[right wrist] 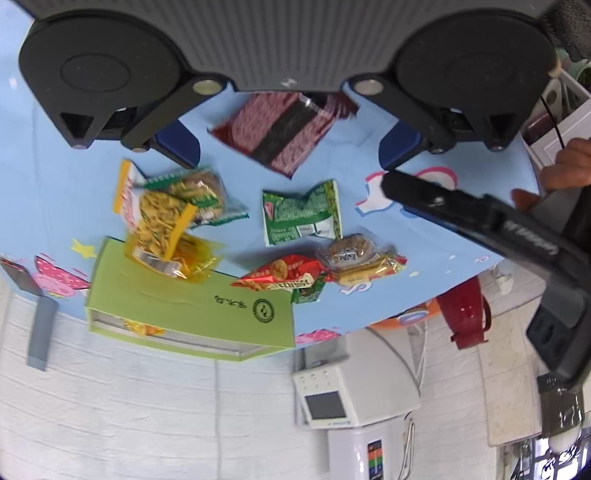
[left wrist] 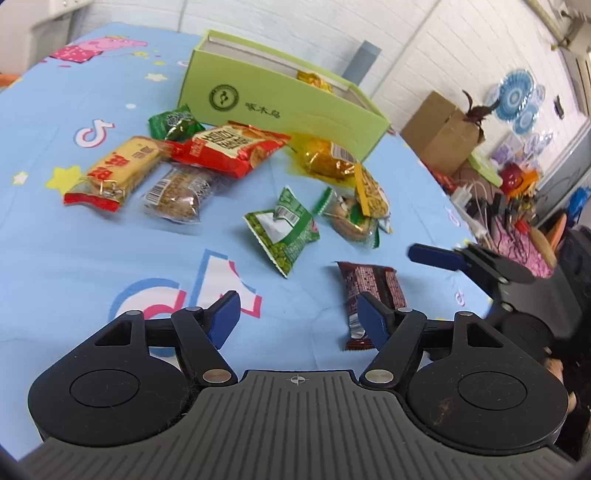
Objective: Organize snacks
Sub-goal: 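Move the left tool down to the dark brown wrapped bar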
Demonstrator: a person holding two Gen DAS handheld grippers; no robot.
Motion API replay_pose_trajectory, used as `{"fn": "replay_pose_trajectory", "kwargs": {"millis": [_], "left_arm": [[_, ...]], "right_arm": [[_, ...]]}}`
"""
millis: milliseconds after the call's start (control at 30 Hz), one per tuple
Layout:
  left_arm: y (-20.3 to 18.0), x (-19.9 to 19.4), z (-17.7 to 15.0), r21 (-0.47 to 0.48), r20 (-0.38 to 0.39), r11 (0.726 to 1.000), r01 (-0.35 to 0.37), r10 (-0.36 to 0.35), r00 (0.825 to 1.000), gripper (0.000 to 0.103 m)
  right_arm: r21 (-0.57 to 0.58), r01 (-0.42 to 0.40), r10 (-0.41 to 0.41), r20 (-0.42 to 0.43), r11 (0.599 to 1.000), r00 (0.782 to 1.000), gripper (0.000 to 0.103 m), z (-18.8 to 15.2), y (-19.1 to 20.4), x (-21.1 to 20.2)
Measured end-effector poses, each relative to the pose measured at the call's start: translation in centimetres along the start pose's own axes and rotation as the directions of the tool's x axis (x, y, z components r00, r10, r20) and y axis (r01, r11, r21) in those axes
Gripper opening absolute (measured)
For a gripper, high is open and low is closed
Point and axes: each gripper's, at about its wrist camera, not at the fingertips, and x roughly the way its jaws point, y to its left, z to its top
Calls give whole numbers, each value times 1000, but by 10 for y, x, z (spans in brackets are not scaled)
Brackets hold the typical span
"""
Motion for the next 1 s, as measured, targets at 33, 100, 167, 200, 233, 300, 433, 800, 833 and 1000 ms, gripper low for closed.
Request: {"fn": "replay_pose_trajectory", "kwargs": {"millis": [33, 100, 167, 200, 233, 300, 433, 800, 833, 1000], "left_arm": [[1, -1, 0, -2, 2, 1000, 1, -1, 1000, 62], [2, -1, 1, -3, 4, 1000, -2, 2, 1000, 67], [3, 1, 1, -1, 4, 1000, -5, 5, 1000, 69], [4, 3, 2, -2, 1, 1000, -4, 4, 1000, 69], [5, 5, 3, -4, -3, 1000, -3, 3, 1000, 70], [7, 9, 3, -14, -13, 1000, 8, -8, 1000, 70], [8, 12, -2, -32, -20, 999, 35, -36, 999, 71], [-28, 13, -17, 69, -60, 991, 118, -114, 992, 72], [-31, 17, -16, 75, -73, 990, 115, -110, 991, 72], [-39, 35, -15, 77, -111, 990, 121, -112, 987, 72]], "right_arm": [[1, -26, 26, -15, 1000, 1000, 102, 5, -3, 7], [36, -68, 69, -38, 997, 997, 102, 7, -10, 17], [115, -113, 118, -44, 987, 992, 102, 3, -18, 23], [157, -121, 130, -45, 980, 991, 102, -2, -20, 23], [182, -119, 128, -42, 976, 991, 102, -7, -20, 20], [209, -96, 104, -30, 973, 994, 102, -15, -14, 11], [272, -51, 53, 0, 961, 999, 102, -32, 6, -11], [233, 54, -57, 8, 971, 998, 102, -35, 47, -26], [228, 79, -82, 5, 970, 997, 102, -35, 47, -26], [202, 126, -127, -11, 971, 992, 102, -38, 46, -17]]}}
